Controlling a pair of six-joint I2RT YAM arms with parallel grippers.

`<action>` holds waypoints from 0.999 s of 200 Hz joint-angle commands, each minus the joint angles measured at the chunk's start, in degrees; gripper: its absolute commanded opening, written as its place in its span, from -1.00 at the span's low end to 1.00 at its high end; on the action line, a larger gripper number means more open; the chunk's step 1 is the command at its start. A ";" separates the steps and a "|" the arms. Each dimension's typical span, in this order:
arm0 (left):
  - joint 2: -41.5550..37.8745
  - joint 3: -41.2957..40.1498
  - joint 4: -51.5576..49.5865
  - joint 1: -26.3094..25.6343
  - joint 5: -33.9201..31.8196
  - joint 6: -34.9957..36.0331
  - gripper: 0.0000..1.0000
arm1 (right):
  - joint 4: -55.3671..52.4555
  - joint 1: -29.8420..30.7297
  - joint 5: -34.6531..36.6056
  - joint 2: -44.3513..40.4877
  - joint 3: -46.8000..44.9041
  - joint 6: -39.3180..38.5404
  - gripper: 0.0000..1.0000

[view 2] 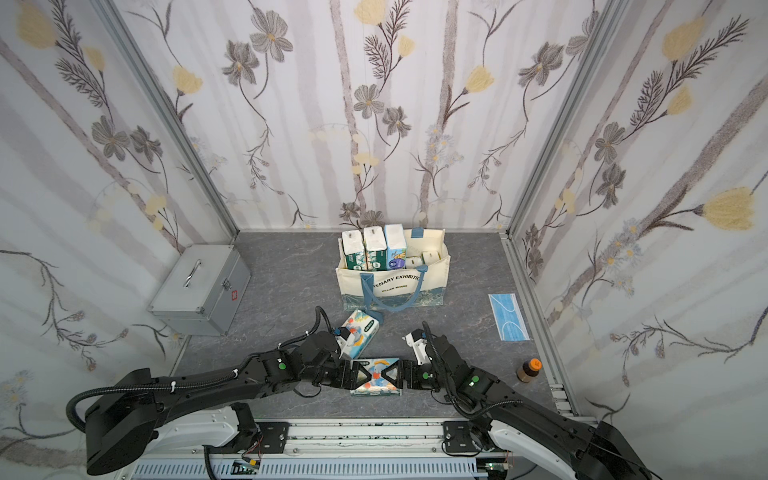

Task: Put tissues into the canvas bag
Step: Adjust the pack of facial tissues at the center of the board, then pick up the pack of facial tissues from the center of the board.

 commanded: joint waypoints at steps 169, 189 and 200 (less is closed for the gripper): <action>1.66 1.54 -9.42 1.78 -2.93 6.62 -0.03 | -3.70 -8.47 -4.77 5.85 1.01 -2.34 0.76; 2.60 1.40 -9.60 1.86 -2.90 7.02 -0.23 | -3.14 -8.43 -5.02 5.82 0.90 -2.00 0.75; 2.78 1.04 -9.50 1.94 -2.80 6.88 -0.38 | -2.52 -8.47 -5.41 5.91 0.67 -1.75 0.76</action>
